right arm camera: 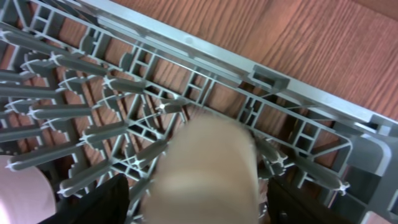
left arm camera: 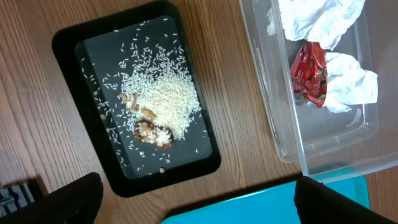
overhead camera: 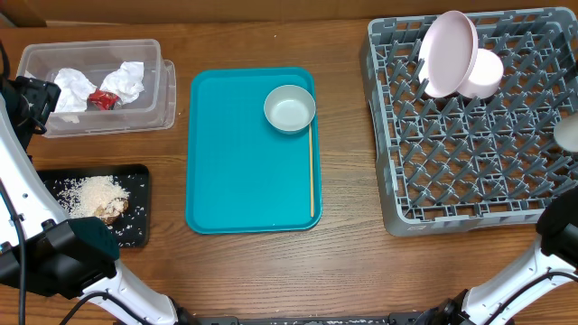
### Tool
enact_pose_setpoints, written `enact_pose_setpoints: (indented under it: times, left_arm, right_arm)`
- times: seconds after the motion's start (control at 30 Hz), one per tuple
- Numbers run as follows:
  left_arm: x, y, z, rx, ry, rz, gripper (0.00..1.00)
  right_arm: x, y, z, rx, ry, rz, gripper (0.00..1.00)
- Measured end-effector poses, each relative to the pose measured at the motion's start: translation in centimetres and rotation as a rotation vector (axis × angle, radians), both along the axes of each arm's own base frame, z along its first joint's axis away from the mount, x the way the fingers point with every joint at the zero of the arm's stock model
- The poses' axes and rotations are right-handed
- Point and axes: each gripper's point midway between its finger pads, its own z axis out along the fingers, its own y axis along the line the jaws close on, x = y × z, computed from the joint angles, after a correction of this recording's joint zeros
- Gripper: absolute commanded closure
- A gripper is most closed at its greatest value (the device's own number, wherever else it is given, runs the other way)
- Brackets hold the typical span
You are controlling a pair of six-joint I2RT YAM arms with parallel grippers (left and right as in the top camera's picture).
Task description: Sort waste into correct bins and load items into the dishwasher
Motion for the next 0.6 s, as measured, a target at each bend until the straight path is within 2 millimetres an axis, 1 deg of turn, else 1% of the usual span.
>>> enact_pose_setpoints:
  times: [0.1, 0.3, 0.4, 0.43, 0.5, 0.57, 0.6]
  left_arm:
    - [0.0, 0.0, 0.0, 0.000, 0.000, 0.000, 0.00]
    - [0.0, 0.0, 0.0, 0.000, 0.000, 0.000, 0.00]
    - [0.0, 0.0, 0.0, 0.000, 0.000, 0.000, 0.00]
    - [0.0, 0.0, 0.0, 0.000, 0.000, 0.000, 0.00]
    - [0.0, 0.0, 0.0, 0.000, 0.000, 0.000, 0.00]
    - [0.0, 0.0, 0.0, 0.000, 0.000, 0.000, 0.00]
    - [0.0, 0.0, 0.0, 0.000, 0.000, 0.000, 0.00]
  right_arm:
    - [0.2, 0.4, -0.1, 0.017, -0.008, 0.009, 0.21]
    - [0.6, 2.0, -0.4, 0.076, -0.016, 0.042, 0.22]
    - [1.2, 3.1, 0.0, 0.097, -0.035, 0.068, 0.22]
    - [1.5, 3.5, 0.3, 0.099, -0.047, 0.080, 0.22]
    - [2.4, 5.1, 1.8, 0.099, -0.086, 0.120, 0.22]
    - [3.5, 7.6, 4.1, 0.094, -0.143, 0.181, 0.22]
    - [4.3, 9.6, 5.7, 0.090, -0.182, 0.229, 0.22]
